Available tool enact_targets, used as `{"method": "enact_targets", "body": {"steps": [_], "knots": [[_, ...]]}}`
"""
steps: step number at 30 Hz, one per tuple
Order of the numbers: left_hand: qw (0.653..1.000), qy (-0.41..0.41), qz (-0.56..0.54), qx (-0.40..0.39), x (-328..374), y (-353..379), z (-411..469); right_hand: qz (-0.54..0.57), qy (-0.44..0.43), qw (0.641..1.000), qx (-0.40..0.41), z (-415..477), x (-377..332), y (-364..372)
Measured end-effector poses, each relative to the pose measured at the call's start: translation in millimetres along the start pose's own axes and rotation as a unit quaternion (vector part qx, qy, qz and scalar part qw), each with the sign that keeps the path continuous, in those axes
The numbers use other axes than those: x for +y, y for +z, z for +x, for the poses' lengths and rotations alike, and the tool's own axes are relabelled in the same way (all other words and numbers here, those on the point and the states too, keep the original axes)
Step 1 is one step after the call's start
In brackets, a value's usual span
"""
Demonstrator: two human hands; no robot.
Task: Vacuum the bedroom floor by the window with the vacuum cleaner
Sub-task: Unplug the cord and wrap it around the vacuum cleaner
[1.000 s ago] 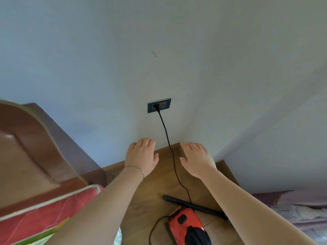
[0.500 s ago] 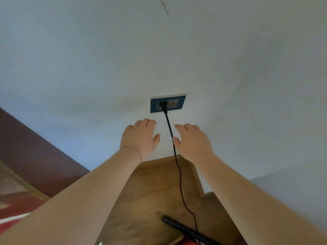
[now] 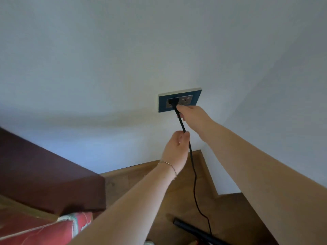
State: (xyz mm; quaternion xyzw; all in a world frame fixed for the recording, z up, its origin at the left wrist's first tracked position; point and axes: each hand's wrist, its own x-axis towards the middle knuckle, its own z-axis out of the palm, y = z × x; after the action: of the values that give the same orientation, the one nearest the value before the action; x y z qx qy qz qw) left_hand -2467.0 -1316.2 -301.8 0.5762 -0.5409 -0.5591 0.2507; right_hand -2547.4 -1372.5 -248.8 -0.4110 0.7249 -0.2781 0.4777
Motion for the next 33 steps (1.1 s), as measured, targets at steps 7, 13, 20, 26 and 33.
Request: {"method": "enact_targets", "body": {"steps": [7,13,20,26,33], "knots": [[0.997,-0.021,-0.072,-0.008,-21,19,6,0.147,0.008,0.987,-0.067,13,-2,12],[0.998,0.016,-0.060,0.030,-34,19,-8,0.153,-0.030,0.982,-0.102,17,9,6],[0.986,-0.018,-0.155,0.065,-34,12,-28,0.096,-0.117,0.988,-0.025,17,17,10],[0.972,-0.035,-0.204,0.114,-30,12,-41,0.212,-0.117,0.970,-0.020,14,26,24],[0.965,-0.040,-0.190,0.175,-21,18,-49,0.336,-0.065,0.939,-0.035,10,24,35]]}}
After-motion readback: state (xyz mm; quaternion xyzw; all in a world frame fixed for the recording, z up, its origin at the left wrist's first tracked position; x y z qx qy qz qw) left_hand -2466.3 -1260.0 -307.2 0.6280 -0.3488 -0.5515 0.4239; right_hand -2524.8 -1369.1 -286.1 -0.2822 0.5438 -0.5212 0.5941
